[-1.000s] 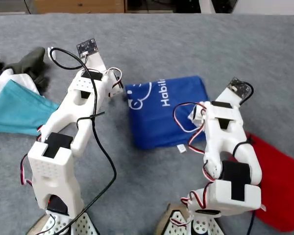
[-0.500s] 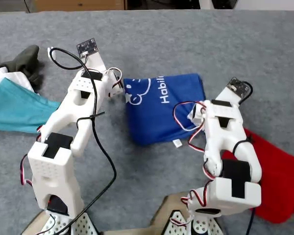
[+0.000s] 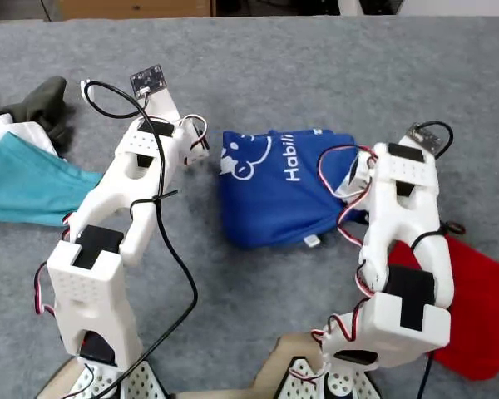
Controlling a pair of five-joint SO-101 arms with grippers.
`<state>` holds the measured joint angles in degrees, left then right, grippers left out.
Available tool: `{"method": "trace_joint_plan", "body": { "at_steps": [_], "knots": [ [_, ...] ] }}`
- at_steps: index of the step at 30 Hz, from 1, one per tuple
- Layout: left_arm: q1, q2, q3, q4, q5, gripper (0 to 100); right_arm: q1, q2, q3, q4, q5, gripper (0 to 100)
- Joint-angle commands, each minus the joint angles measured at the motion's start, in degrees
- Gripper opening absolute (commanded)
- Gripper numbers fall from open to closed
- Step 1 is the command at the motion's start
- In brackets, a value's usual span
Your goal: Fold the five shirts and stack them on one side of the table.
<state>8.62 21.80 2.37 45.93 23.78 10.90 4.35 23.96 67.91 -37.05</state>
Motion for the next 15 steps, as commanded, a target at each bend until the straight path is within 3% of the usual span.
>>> {"method": "trace_joint_plan", "body": {
  "at_steps": [1, 15],
  "knots": [
    [-0.4, -0.2, -2.5, 0.3, 0.6, 14, 0.4, 0.1, -4.4, 0.4, 0.4, 1.3],
    [-0.4, -0.2, -2.5, 0.3, 0.6, 14, -9.4, 0.1, -4.9, -12.5, 0.0, 0.5]
  ]
}}
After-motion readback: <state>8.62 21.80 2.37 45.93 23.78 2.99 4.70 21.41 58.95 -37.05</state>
